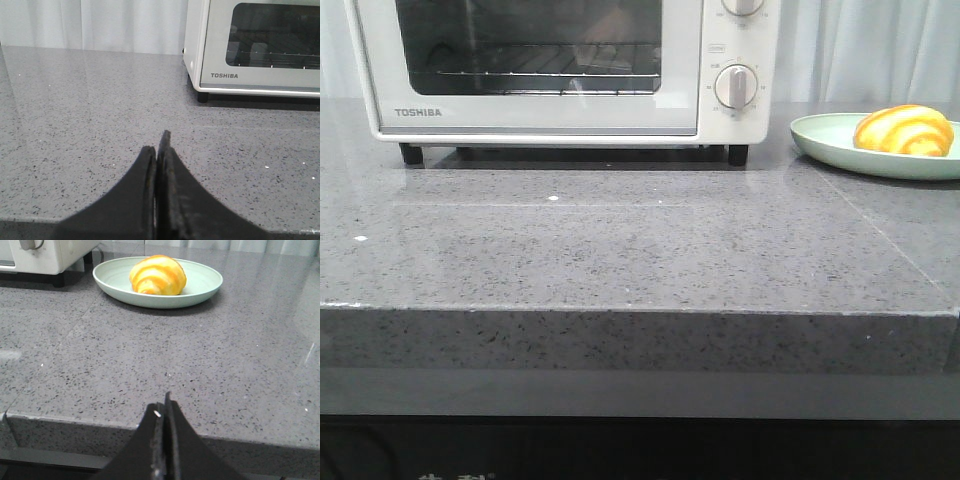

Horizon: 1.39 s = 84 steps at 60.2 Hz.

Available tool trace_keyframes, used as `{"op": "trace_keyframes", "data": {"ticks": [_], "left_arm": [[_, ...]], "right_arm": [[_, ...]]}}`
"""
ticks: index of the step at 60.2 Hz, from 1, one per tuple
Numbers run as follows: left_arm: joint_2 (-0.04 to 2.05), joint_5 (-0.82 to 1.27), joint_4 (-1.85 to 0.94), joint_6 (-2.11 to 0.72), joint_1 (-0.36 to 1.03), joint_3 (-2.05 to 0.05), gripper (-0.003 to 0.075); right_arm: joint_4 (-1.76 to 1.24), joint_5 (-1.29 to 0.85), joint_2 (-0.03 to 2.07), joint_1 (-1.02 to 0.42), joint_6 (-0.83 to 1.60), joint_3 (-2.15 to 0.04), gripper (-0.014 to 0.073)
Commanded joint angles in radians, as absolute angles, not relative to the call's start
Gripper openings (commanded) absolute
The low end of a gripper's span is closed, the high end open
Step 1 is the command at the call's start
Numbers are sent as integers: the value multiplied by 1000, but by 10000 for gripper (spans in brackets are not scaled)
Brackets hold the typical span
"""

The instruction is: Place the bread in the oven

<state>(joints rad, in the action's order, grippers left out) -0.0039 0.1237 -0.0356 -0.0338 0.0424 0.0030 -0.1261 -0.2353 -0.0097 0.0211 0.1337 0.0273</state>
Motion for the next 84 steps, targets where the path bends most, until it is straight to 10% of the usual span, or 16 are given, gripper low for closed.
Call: {"op": "trace_keyframes", "data": {"ticks": [1, 84], "left_arm": [[-21, 46, -45, -24, 43, 10, -20], [-18, -152, -43, -24, 43, -44, -20]], "right_arm": [[-126, -151, -27, 27, 140, 21, -67], [-135, -39, -27, 28, 140, -14, -67]]}}
